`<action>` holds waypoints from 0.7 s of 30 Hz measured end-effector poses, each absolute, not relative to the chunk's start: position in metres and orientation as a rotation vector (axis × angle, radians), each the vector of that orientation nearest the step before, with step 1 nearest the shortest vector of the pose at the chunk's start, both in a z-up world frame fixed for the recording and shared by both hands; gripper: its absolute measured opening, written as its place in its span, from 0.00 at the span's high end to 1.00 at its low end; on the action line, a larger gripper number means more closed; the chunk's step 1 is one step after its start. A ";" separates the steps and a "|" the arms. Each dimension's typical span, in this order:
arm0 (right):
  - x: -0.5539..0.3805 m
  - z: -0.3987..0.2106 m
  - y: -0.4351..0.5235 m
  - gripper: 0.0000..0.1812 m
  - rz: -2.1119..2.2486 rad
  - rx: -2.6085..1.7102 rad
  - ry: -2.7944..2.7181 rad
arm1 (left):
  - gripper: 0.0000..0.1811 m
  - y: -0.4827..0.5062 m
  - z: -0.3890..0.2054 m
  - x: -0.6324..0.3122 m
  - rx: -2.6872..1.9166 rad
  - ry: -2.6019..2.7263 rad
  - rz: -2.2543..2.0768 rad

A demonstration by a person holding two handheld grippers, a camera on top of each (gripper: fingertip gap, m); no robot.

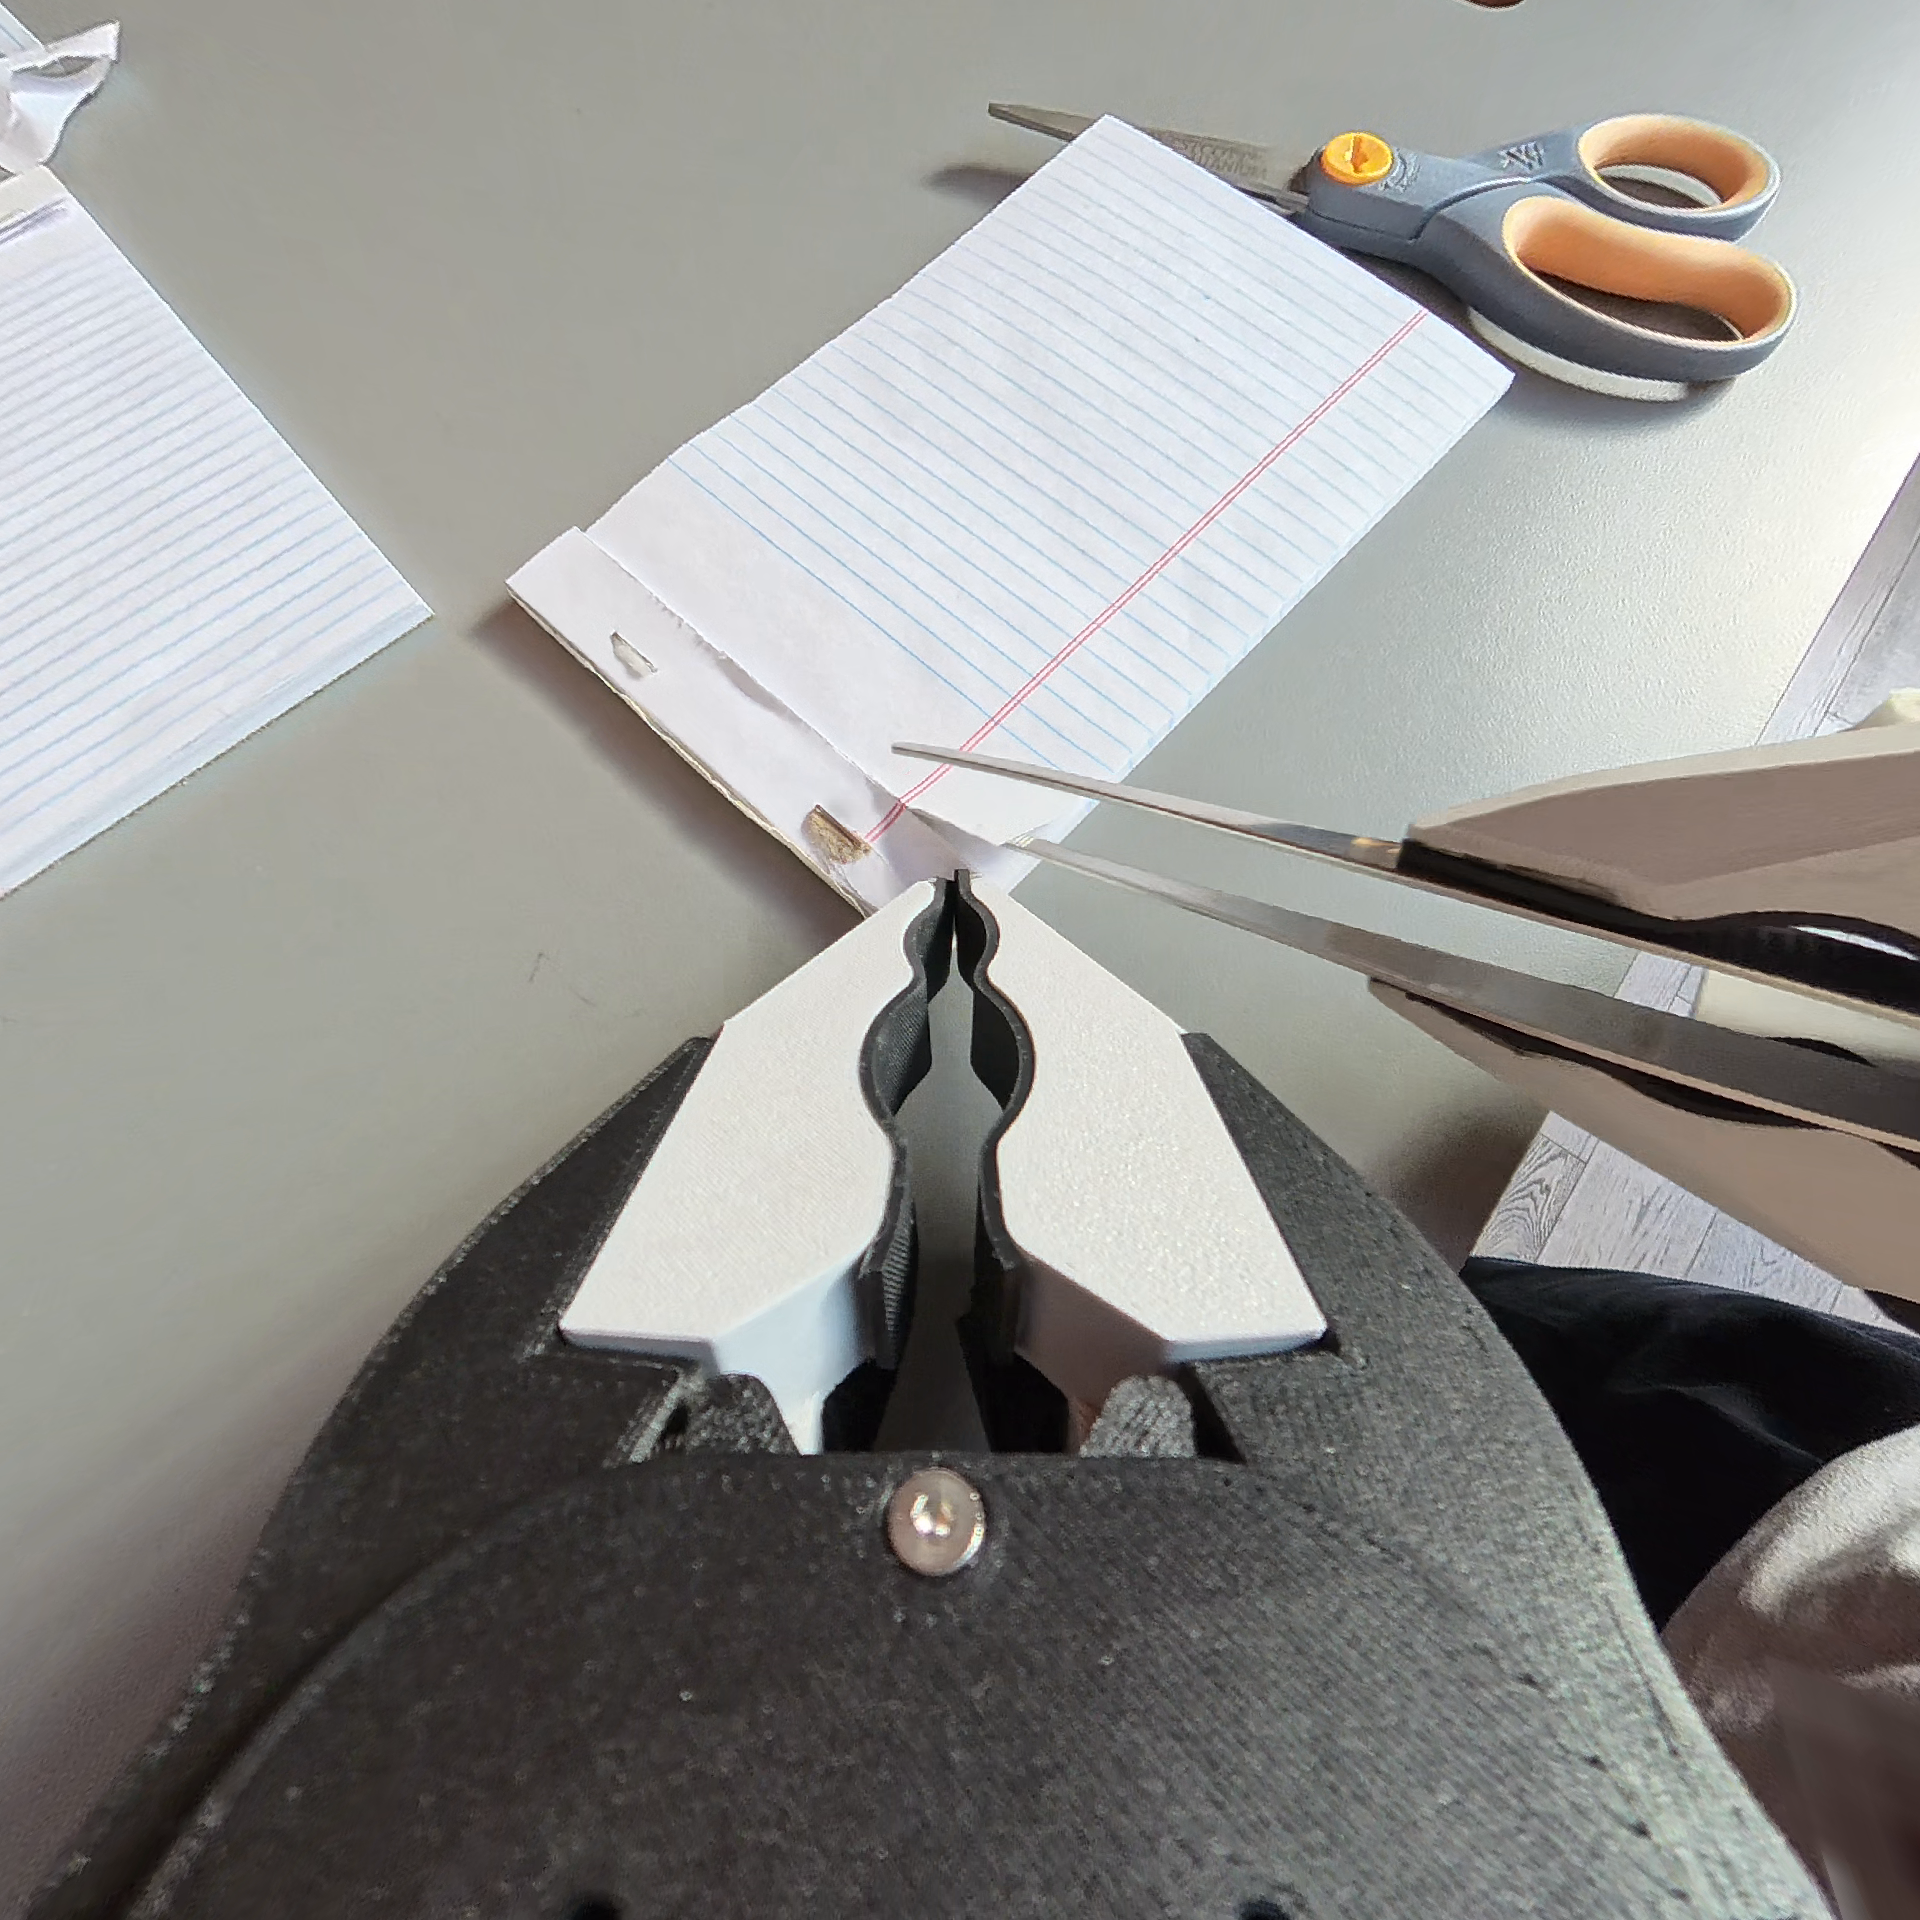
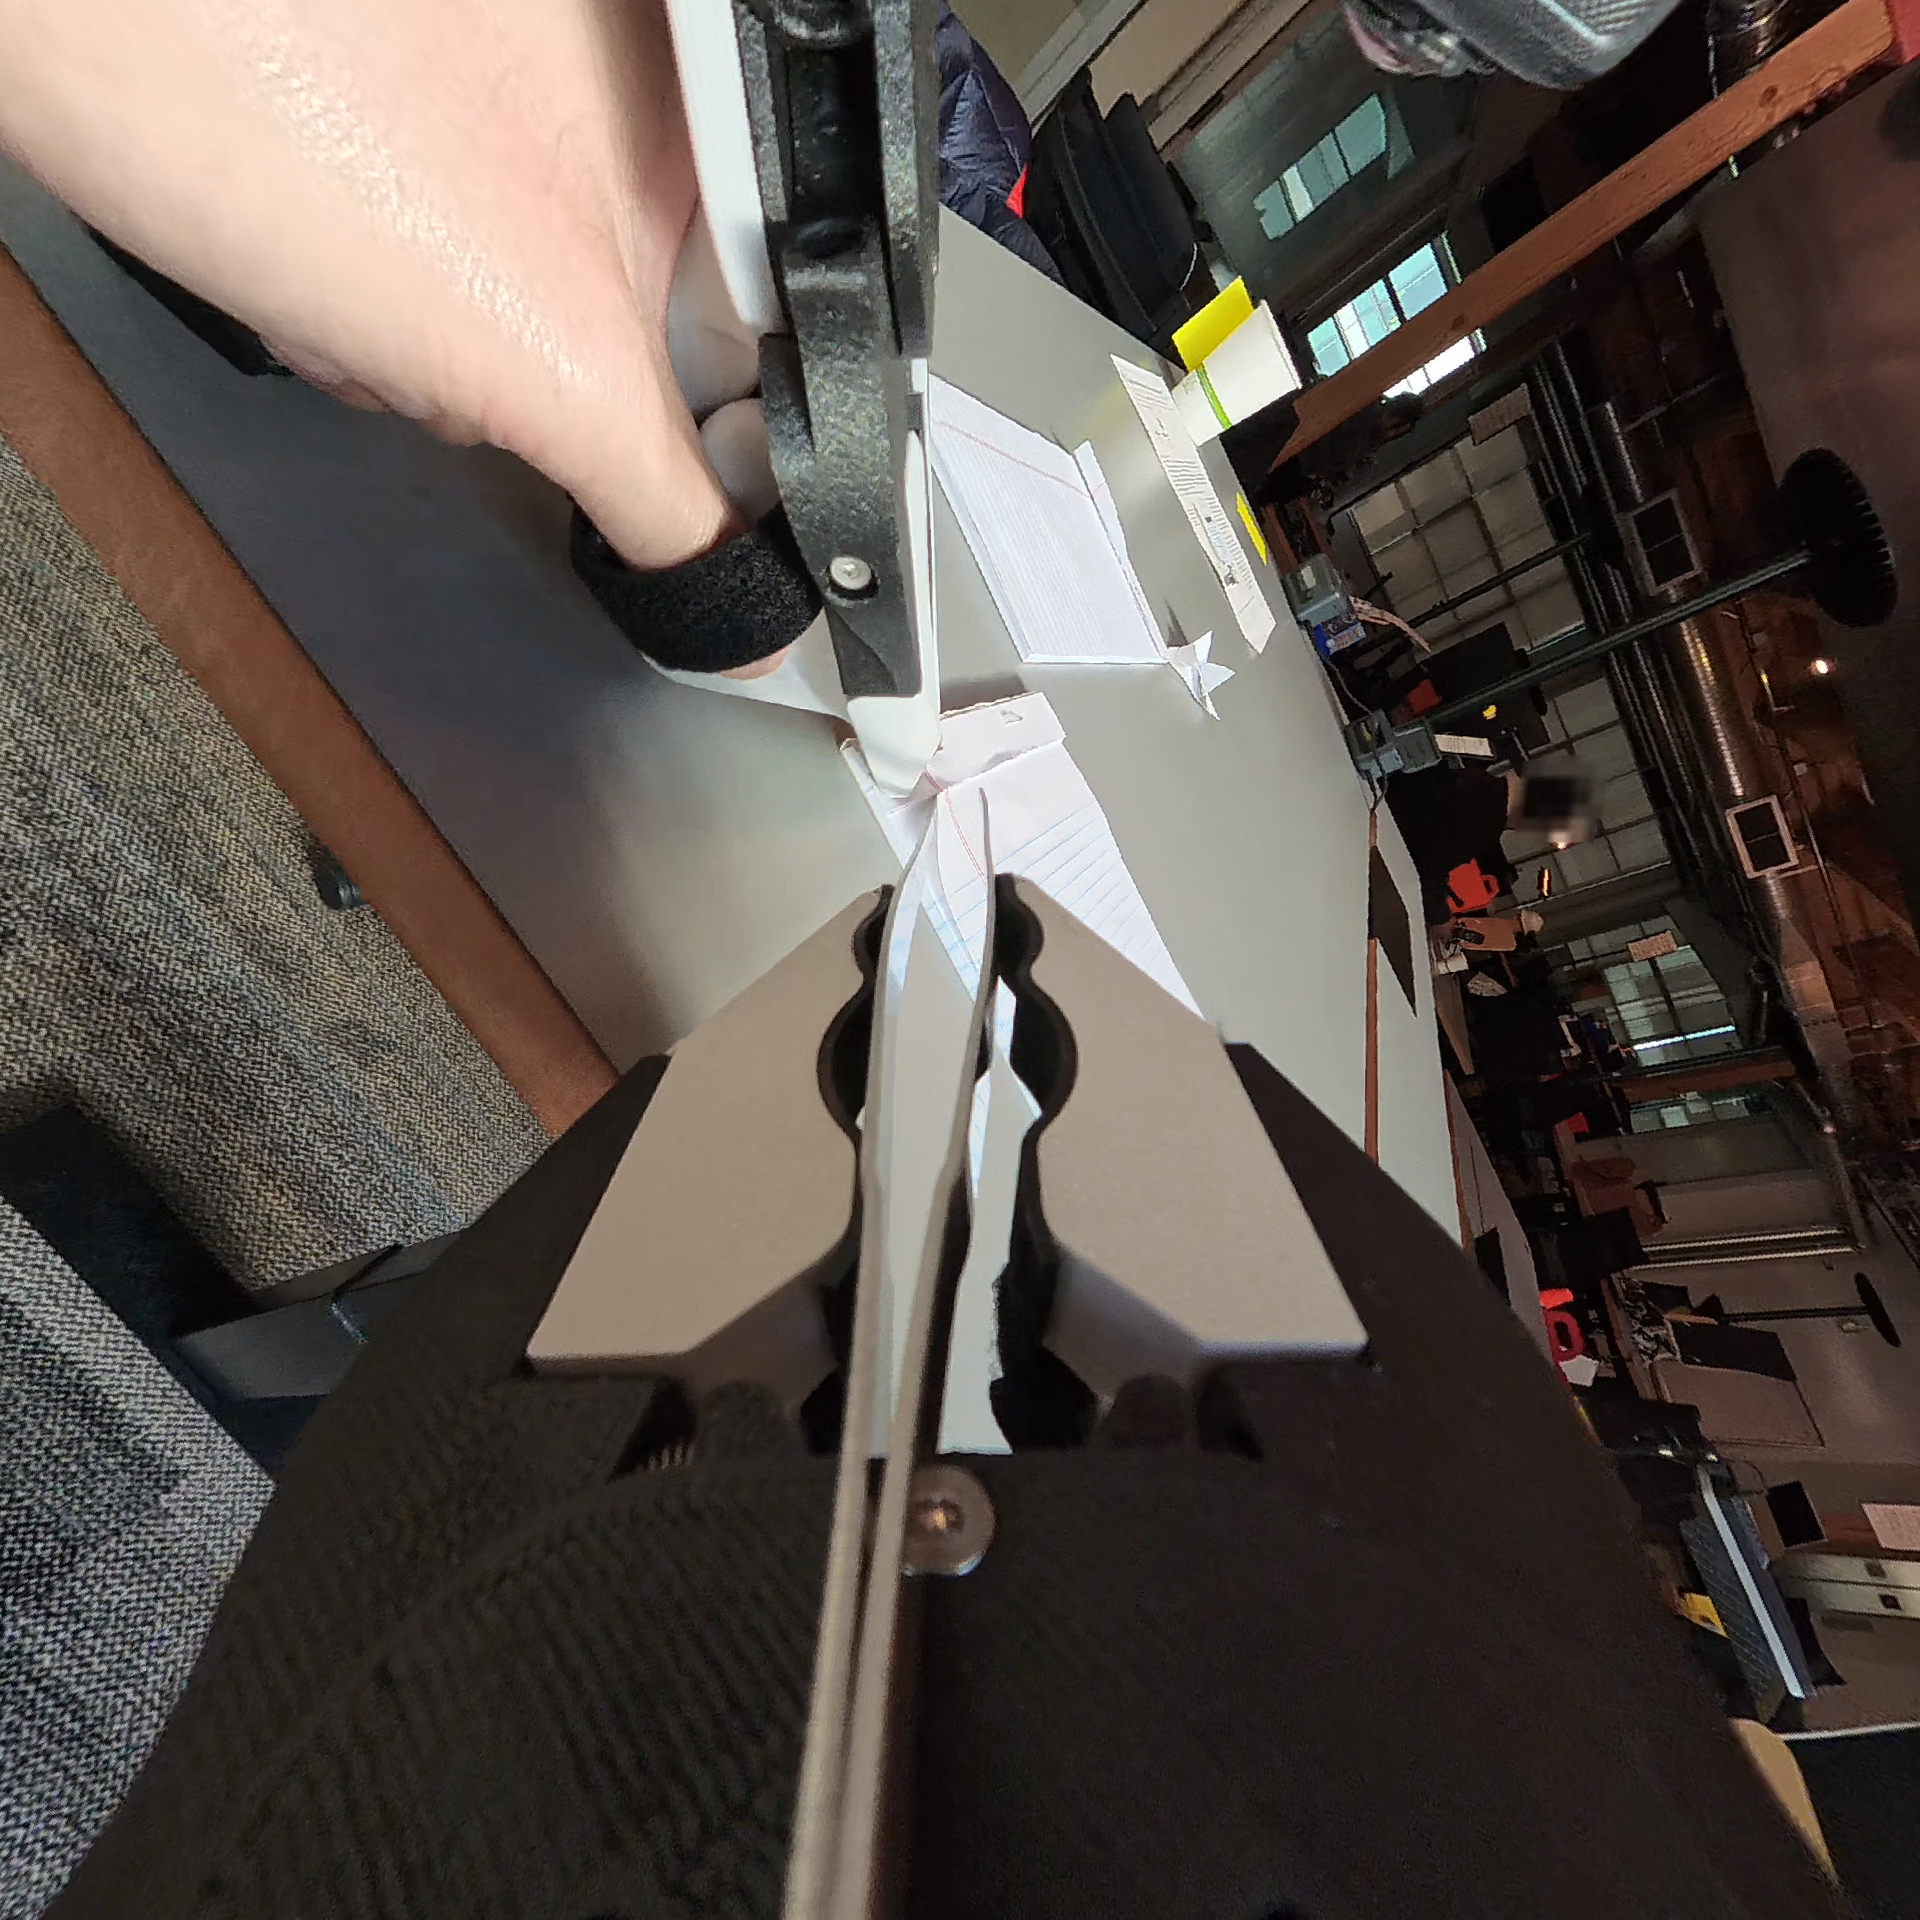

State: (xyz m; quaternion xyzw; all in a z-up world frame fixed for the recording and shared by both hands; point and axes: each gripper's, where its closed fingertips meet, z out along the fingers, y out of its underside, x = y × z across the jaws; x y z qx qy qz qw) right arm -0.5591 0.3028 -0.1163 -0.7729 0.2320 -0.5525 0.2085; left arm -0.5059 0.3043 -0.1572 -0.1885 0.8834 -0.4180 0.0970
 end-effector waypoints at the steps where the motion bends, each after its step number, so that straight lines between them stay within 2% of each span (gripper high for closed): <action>1: -0.556 -0.116 0.303 0.90 -1.548 -2.153 0.652 | 1.00 0.304 -0.157 -0.506 -0.560 2.617 -1.239; 21: -0.548 -0.116 0.305 0.89 -1.598 -2.229 0.671 | 1.00 0.304 -0.157 -0.503 -0.592 2.626 -1.255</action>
